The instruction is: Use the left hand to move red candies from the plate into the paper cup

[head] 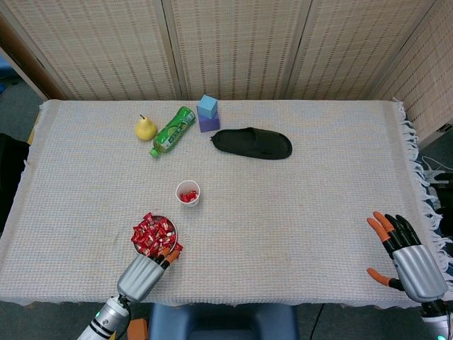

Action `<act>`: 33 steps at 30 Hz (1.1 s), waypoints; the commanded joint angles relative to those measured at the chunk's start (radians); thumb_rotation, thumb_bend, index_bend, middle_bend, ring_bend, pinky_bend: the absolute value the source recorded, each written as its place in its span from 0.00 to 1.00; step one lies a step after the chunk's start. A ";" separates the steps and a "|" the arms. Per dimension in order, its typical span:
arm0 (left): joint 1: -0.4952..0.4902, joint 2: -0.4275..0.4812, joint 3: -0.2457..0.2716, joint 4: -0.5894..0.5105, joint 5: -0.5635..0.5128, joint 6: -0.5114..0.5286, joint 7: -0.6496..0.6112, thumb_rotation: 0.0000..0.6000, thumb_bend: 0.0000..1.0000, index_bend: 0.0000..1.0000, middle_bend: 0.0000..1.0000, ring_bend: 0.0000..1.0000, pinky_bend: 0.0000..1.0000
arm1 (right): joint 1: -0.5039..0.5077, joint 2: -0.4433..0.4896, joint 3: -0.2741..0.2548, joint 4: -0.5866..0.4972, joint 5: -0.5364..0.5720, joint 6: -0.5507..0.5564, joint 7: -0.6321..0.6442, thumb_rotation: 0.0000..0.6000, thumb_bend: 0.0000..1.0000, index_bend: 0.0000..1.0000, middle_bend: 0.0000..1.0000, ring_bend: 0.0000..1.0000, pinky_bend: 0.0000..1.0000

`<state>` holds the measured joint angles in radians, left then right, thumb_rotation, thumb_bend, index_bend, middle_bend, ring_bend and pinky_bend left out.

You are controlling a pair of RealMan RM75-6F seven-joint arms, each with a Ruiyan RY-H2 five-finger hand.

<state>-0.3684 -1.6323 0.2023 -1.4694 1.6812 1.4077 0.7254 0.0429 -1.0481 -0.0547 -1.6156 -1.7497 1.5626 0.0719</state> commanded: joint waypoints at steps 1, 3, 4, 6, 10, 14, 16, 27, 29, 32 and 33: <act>0.037 -0.041 0.012 0.064 0.032 0.016 0.044 1.00 0.42 0.19 0.24 0.72 1.00 | -0.005 0.002 -0.008 0.006 -0.017 0.014 0.007 1.00 0.04 0.00 0.00 0.00 0.00; 0.042 -0.060 -0.003 0.091 0.038 0.017 0.039 1.00 0.41 0.18 0.22 0.72 1.00 | -0.007 0.003 -0.011 0.009 -0.025 0.022 0.013 1.00 0.04 0.00 0.00 0.00 0.00; 0.044 -0.068 -0.010 0.102 0.039 0.017 0.037 1.00 0.42 0.18 0.21 0.73 1.00 | -0.009 0.004 -0.012 0.011 -0.027 0.026 0.015 1.00 0.04 0.00 0.00 0.00 0.00; 0.044 -0.083 -0.022 0.126 0.048 0.016 0.037 1.00 0.42 0.17 0.19 0.74 1.00 | -0.011 0.005 -0.012 0.014 -0.029 0.033 0.021 1.00 0.04 0.00 0.00 0.00 0.00; 0.038 -0.109 -0.036 0.168 0.071 0.007 0.030 1.00 0.42 0.16 0.18 0.74 1.00 | -0.011 0.004 -0.012 0.016 -0.028 0.032 0.023 1.00 0.04 0.00 0.00 0.00 0.00; 0.022 -0.138 -0.058 0.201 0.073 -0.025 0.003 1.00 0.41 0.16 0.19 0.75 1.00 | -0.007 0.003 -0.013 0.013 -0.029 0.024 0.016 1.00 0.04 0.00 0.00 0.00 0.00; 0.009 -0.151 -0.070 0.220 0.069 -0.051 -0.008 1.00 0.42 0.16 0.20 0.75 1.00 | -0.008 0.002 -0.012 0.012 -0.026 0.024 0.014 1.00 0.04 0.00 0.00 0.00 0.00; -0.033 -0.210 -0.122 0.314 0.074 -0.093 -0.017 1.00 0.42 0.18 0.29 0.76 1.00 | -0.008 0.004 -0.008 0.012 -0.015 0.024 0.018 1.00 0.04 0.00 0.00 0.00 0.00; -0.035 -0.211 -0.125 0.325 0.073 -0.095 -0.014 1.00 0.42 0.19 0.31 0.76 1.00 | -0.007 0.004 -0.007 0.012 -0.012 0.023 0.019 1.00 0.04 0.00 0.00 0.00 0.00; -0.036 -0.212 -0.121 0.343 0.076 -0.101 -0.011 1.00 0.42 0.22 0.32 0.76 1.00 | -0.006 0.003 -0.006 0.010 -0.011 0.020 0.018 1.00 0.04 0.00 0.00 0.00 0.00; -0.036 -0.214 -0.121 0.348 0.074 -0.106 -0.014 1.00 0.42 0.22 0.33 0.76 1.00 | -0.005 0.003 -0.006 0.010 -0.010 0.019 0.017 1.00 0.04 0.00 0.00 0.00 0.00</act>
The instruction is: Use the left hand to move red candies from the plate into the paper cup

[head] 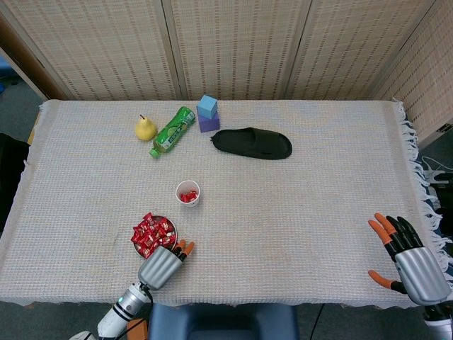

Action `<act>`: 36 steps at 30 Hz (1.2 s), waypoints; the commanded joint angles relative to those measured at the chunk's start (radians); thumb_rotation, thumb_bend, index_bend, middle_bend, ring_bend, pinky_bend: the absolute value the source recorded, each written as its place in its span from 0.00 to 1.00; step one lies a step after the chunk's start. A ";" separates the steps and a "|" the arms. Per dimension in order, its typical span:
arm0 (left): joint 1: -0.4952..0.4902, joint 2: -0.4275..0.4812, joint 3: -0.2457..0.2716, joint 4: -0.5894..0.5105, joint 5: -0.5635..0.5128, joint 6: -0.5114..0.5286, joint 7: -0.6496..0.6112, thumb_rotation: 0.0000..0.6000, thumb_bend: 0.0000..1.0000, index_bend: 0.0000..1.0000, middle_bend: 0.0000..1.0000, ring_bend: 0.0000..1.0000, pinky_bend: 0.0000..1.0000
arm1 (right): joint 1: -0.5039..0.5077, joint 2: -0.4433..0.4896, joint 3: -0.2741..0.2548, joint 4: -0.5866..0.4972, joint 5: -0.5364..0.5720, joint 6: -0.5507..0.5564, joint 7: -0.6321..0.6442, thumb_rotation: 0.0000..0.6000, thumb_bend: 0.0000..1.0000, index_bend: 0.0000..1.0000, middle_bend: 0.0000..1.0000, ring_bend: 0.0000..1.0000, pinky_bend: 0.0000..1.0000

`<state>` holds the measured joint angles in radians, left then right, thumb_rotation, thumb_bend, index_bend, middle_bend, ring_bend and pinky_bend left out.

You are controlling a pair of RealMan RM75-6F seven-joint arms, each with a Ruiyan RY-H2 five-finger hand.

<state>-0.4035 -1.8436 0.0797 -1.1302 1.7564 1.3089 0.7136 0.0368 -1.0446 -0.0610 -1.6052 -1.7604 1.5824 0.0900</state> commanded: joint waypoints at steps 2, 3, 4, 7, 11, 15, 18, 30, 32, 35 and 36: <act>-0.004 -0.008 0.001 0.016 0.000 -0.011 -0.006 1.00 0.42 0.22 0.33 0.76 1.00 | 0.001 0.000 0.001 -0.001 0.001 -0.003 -0.002 1.00 0.04 0.00 0.00 0.00 0.00; -0.007 -0.011 -0.002 0.022 -0.001 -0.013 -0.009 1.00 0.42 0.22 0.33 0.76 1.00 | 0.001 0.000 0.001 -0.002 0.002 -0.002 -0.002 1.00 0.04 0.00 0.00 0.00 0.00; -0.008 -0.014 -0.004 0.026 -0.003 -0.016 -0.012 1.00 0.42 0.22 0.33 0.76 1.00 | 0.001 0.000 0.001 -0.002 0.003 -0.002 -0.002 1.00 0.04 0.00 0.00 0.00 0.00; -0.015 -0.023 -0.011 0.040 -0.009 -0.028 -0.012 1.00 0.41 0.23 0.33 0.76 1.00 | 0.000 0.001 0.002 -0.001 0.004 0.000 0.000 1.00 0.04 0.00 0.00 0.00 0.00; -0.018 -0.029 -0.014 0.055 -0.010 -0.028 -0.011 1.00 0.41 0.25 0.36 0.76 1.00 | 0.000 0.001 0.002 -0.001 0.005 0.000 0.002 1.00 0.04 0.00 0.00 0.00 0.00; -0.014 -0.030 -0.011 0.067 -0.005 -0.013 -0.020 1.00 0.41 0.30 0.42 0.76 1.00 | 0.002 0.000 0.002 -0.002 0.007 -0.005 -0.002 1.00 0.04 0.00 0.00 0.00 0.00; -0.012 -0.031 -0.009 0.072 -0.002 -0.005 -0.024 1.00 0.42 0.31 0.45 0.76 1.00 | 0.002 -0.001 0.002 -0.004 0.008 -0.008 -0.006 1.00 0.04 0.00 0.00 0.00 0.00; -0.010 -0.013 -0.005 0.038 0.021 0.038 -0.045 1.00 0.41 0.36 0.52 0.76 1.00 | 0.006 -0.004 0.002 -0.009 0.012 -0.020 -0.019 1.00 0.04 0.00 0.00 0.00 0.00; -0.012 -0.001 -0.010 0.004 0.022 0.042 -0.047 1.00 0.42 0.36 0.52 0.76 1.00 | 0.007 -0.004 0.002 -0.009 0.013 -0.022 -0.020 1.00 0.04 0.00 0.00 0.00 0.00; -0.023 0.023 -0.025 -0.064 0.019 0.042 -0.059 1.00 0.42 0.36 0.52 0.76 1.00 | 0.007 -0.003 0.003 -0.010 0.015 -0.022 -0.018 1.00 0.04 0.00 0.00 0.00 0.00; -0.027 0.030 -0.032 -0.089 0.015 0.039 -0.068 1.00 0.42 0.36 0.52 0.76 1.00 | 0.007 -0.003 0.004 -0.010 0.017 -0.022 -0.017 1.00 0.04 0.00 0.00 0.00 0.00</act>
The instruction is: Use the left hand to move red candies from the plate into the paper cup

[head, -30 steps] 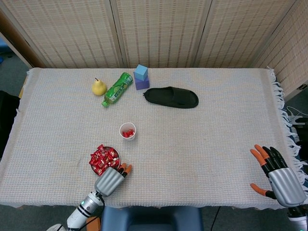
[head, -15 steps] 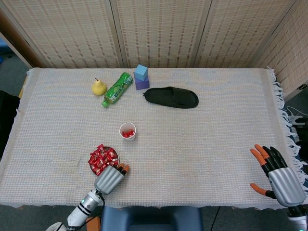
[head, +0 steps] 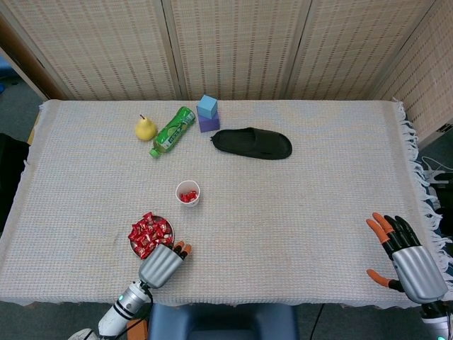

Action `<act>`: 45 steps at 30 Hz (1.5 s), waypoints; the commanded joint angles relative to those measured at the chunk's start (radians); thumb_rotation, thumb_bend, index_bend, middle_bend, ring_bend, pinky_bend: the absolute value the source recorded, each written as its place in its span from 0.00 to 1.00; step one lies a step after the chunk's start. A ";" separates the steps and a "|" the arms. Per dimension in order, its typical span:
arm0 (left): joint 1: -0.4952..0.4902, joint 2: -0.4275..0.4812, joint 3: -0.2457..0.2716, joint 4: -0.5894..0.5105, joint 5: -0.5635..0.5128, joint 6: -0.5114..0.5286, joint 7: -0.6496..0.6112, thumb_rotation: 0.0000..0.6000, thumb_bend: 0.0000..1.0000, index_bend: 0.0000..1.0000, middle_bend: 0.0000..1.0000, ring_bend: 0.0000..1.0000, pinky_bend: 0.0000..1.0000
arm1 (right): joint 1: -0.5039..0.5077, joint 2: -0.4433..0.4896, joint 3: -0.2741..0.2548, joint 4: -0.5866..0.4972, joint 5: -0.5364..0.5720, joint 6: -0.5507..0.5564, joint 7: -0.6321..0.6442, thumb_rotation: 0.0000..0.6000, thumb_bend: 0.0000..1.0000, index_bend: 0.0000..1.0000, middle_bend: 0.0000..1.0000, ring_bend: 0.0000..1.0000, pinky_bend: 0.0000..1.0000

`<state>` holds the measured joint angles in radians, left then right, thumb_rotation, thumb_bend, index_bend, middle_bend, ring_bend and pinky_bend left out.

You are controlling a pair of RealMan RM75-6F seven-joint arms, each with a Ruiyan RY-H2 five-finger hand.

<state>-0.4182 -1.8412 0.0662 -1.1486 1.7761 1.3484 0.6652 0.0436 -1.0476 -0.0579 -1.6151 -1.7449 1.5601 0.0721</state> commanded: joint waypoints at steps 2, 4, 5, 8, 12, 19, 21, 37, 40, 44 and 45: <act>-0.029 0.047 -0.048 -0.128 -0.018 -0.009 -0.037 1.00 0.41 0.36 0.51 0.76 1.00 | 0.001 0.001 0.002 0.000 0.006 -0.004 0.002 1.00 0.04 0.00 0.00 0.00 0.00; -0.061 0.061 -0.093 -0.164 -0.025 -0.022 -0.039 1.00 0.41 0.36 0.51 0.76 1.00 | 0.004 0.000 0.006 0.000 0.016 -0.010 0.001 1.00 0.04 0.00 0.00 0.00 0.00; -0.078 0.065 -0.117 -0.171 -0.030 -0.031 -0.043 1.00 0.41 0.36 0.51 0.76 1.00 | 0.005 0.000 0.007 -0.001 0.020 -0.013 0.001 1.00 0.04 0.00 0.00 0.00 0.00; -0.144 0.075 -0.203 -0.172 -0.070 -0.084 -0.073 1.00 0.41 0.36 0.51 0.76 1.00 | 0.008 -0.003 0.016 -0.003 0.040 -0.023 -0.004 1.00 0.04 0.00 0.00 0.00 0.00; -0.231 0.076 -0.310 -0.124 -0.154 -0.175 -0.098 1.00 0.41 0.36 0.50 0.76 1.00 | 0.012 -0.007 0.027 -0.010 0.066 -0.037 -0.021 1.00 0.04 0.00 0.00 0.00 0.00; -0.300 0.048 -0.353 -0.023 -0.200 -0.228 -0.154 1.00 0.42 0.36 0.50 0.76 1.00 | 0.014 -0.012 0.037 -0.017 0.091 -0.046 -0.037 1.00 0.04 0.00 0.00 0.00 0.00; -0.323 0.032 -0.355 0.026 -0.214 -0.246 -0.172 1.00 0.42 0.36 0.50 0.76 1.00 | 0.016 -0.013 0.043 -0.020 0.108 -0.054 -0.040 1.00 0.04 0.00 0.00 0.00 0.00; -0.351 0.004 -0.291 0.162 -0.251 -0.228 -0.250 1.00 0.42 0.24 0.26 0.76 1.00 | 0.013 -0.015 0.055 -0.023 0.137 -0.061 -0.055 1.00 0.04 0.00 0.00 0.00 0.00; -0.340 0.031 -0.283 0.103 -0.256 -0.214 -0.235 1.00 0.42 0.24 0.26 0.76 1.00 | 0.013 -0.014 0.054 -0.022 0.136 -0.062 -0.053 1.00 0.04 0.00 0.00 0.00 0.00; -0.321 0.065 -0.270 0.022 -0.253 -0.177 -0.201 1.00 0.42 0.24 0.26 0.76 1.00 | 0.011 -0.012 0.048 -0.022 0.119 -0.054 -0.049 1.00 0.04 0.00 0.00 0.00 0.00; -0.308 0.081 -0.262 -0.010 -0.244 -0.155 -0.195 1.00 0.42 0.24 0.26 0.76 1.00 | 0.010 -0.012 0.047 -0.021 0.114 -0.051 -0.048 1.00 0.04 0.00 0.00 0.00 0.00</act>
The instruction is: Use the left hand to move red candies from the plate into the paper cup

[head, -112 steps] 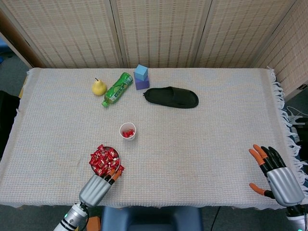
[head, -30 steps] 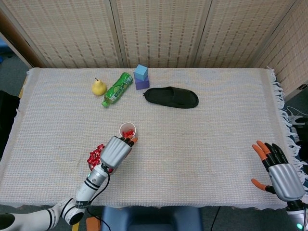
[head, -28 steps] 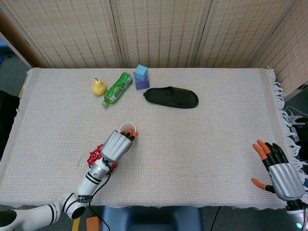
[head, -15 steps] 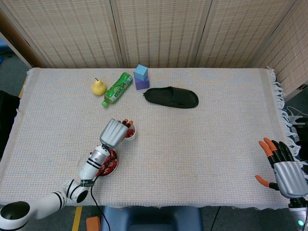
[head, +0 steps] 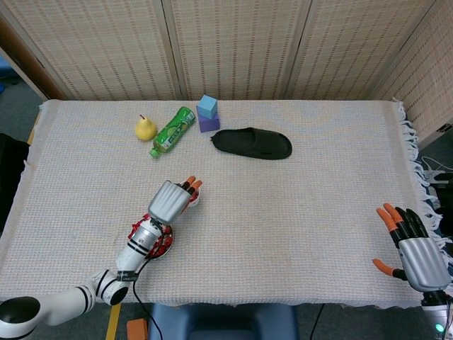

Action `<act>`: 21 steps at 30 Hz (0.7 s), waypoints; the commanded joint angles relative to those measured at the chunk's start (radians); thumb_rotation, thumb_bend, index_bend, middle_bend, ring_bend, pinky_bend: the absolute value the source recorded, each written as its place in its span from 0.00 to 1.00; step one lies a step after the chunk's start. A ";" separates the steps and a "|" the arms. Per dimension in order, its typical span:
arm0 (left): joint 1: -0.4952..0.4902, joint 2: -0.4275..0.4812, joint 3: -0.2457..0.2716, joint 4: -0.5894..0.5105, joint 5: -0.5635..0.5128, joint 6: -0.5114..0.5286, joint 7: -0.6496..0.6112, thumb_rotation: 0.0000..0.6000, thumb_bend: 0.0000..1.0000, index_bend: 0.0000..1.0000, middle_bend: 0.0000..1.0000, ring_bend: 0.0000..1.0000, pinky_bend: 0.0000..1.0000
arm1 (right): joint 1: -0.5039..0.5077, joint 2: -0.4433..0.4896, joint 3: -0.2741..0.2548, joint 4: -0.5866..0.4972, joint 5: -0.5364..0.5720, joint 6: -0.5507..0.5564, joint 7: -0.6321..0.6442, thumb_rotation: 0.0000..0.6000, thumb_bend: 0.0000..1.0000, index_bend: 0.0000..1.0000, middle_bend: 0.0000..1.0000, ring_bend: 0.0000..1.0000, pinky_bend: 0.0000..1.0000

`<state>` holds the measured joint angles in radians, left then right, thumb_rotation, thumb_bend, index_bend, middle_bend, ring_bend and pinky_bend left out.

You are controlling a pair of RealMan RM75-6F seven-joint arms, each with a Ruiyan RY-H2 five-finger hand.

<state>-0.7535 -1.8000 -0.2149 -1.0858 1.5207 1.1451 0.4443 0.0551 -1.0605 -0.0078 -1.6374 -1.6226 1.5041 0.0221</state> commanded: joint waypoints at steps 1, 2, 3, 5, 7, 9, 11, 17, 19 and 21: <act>0.039 0.054 0.028 -0.101 0.020 0.069 0.028 1.00 0.42 0.24 0.26 0.76 1.00 | -0.002 0.001 -0.005 0.002 -0.012 0.006 0.004 1.00 0.04 0.00 0.00 0.00 0.00; 0.059 0.077 0.042 -0.142 0.032 0.100 0.029 1.00 0.42 0.23 0.26 0.76 1.00 | -0.001 0.002 -0.007 0.003 -0.016 0.005 0.006 1.00 0.04 0.00 0.00 0.00 0.00; 0.079 0.098 0.055 -0.177 0.041 0.123 0.025 1.00 0.42 0.23 0.26 0.76 1.00 | 0.000 0.002 -0.009 0.004 -0.019 0.004 0.009 1.00 0.04 0.00 0.00 0.00 0.00; 0.128 0.147 0.096 -0.253 0.048 0.159 0.003 1.00 0.42 0.23 0.26 0.76 1.00 | 0.000 0.005 -0.012 0.005 -0.028 0.005 0.015 1.00 0.04 0.00 0.00 0.00 0.00; 0.192 0.212 0.159 -0.340 0.037 0.174 -0.020 1.00 0.42 0.21 0.25 0.76 1.00 | 0.000 0.007 -0.016 0.006 -0.038 0.006 0.018 1.00 0.04 0.00 0.00 0.00 0.00; 0.248 0.264 0.223 -0.397 0.021 0.173 -0.044 1.00 0.42 0.17 0.24 0.76 1.00 | 0.001 0.006 -0.020 0.006 -0.047 0.008 0.018 1.00 0.04 0.00 0.00 0.00 0.00; 0.284 0.293 0.270 -0.418 0.006 0.161 -0.067 1.00 0.42 0.13 0.21 0.76 1.00 | 0.001 0.005 -0.023 0.005 -0.055 0.009 0.015 1.00 0.04 0.00 0.00 0.00 0.00; 0.334 0.314 0.335 -0.413 -0.028 0.107 -0.078 1.00 0.40 0.01 0.06 0.76 1.00 | 0.002 0.002 -0.032 0.002 -0.077 0.012 0.006 1.00 0.04 0.00 0.00 0.00 0.00; 0.339 0.312 0.337 -0.409 -0.032 0.097 -0.063 1.00 0.40 0.00 0.03 0.76 1.00 | 0.003 0.001 -0.034 0.002 -0.080 0.011 0.005 1.00 0.04 0.00 0.00 0.00 0.00; 0.342 0.307 0.333 -0.409 -0.035 0.090 -0.057 1.00 0.40 0.00 0.02 0.76 1.00 | 0.002 0.002 -0.034 0.003 -0.080 0.011 0.005 1.00 0.04 0.00 0.00 0.00 0.00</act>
<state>-0.4136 -1.4908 0.1192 -1.4957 1.4880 1.2382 0.3850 0.0574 -1.0589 -0.0418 -1.6345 -1.7031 1.5156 0.0271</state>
